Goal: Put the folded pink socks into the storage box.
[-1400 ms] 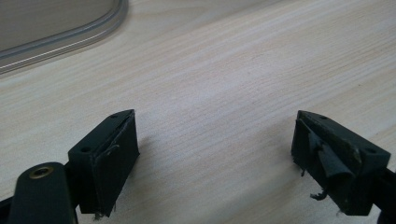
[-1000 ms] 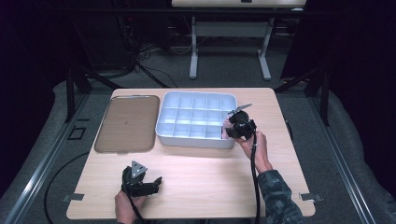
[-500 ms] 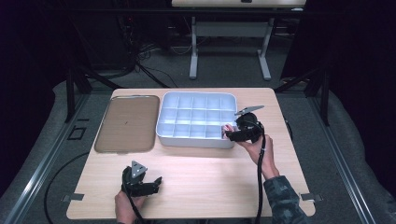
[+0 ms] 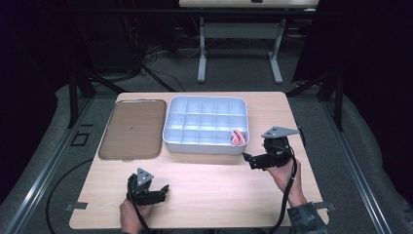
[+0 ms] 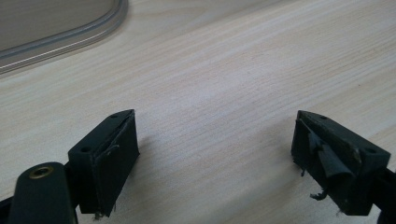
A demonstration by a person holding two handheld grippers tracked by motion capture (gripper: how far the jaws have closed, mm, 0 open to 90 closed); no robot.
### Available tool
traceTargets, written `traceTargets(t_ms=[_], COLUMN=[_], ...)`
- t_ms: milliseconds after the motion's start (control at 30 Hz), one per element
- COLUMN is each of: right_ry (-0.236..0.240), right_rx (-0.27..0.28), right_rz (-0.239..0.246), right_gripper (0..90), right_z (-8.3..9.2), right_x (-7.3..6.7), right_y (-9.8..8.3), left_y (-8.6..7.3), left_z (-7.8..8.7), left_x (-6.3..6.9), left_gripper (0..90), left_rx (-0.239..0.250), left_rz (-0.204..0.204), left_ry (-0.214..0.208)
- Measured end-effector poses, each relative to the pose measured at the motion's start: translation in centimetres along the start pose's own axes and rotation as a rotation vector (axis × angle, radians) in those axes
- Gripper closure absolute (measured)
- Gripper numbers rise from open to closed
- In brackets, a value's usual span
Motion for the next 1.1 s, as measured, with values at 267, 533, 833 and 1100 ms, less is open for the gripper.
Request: traceTargets(t_ms=[267, 533, 833, 1100], right_ry=[-0.013, 0.003, -0.047, -0.059], right_rx=[-0.008, -0.061, -0.076, -0.117], right_rz=[-0.013, -0.061, -0.116, -0.098], right_gripper=[0.0, 0.0, 0.0, 0.0], right_z=[-0.2, -2.6, -4.6, -5.5], right_x=[0.2, 0.6, 0.9, 0.8], right_y=[-4.2, -10.0, -13.7, -14.2], left_y=[0.0, 0.0, 0.0, 0.0], left_z=[0.0, 0.0, 0.0, 0.0], left_x=[0.0, 0.0, 0.0, 0.0], left_gripper=[14.6, 14.6, 14.6, 14.6], left_rx=[0.001, 0.001, 0.000, 0.000], left_rz=[0.000, 0.000, 0.000, 0.000], left_ry=[0.000, 0.000, 0.000, 0.000])
Point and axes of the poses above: each handheld gripper's, and its own axes: z roughly backward along the jaws, y roughly out of its top, x roughly to its right, the point moved 3 cm from there along -z, roughly forward along the jaws, and after that the axes turned 14 degrees about -x, right-handed, at the moved point
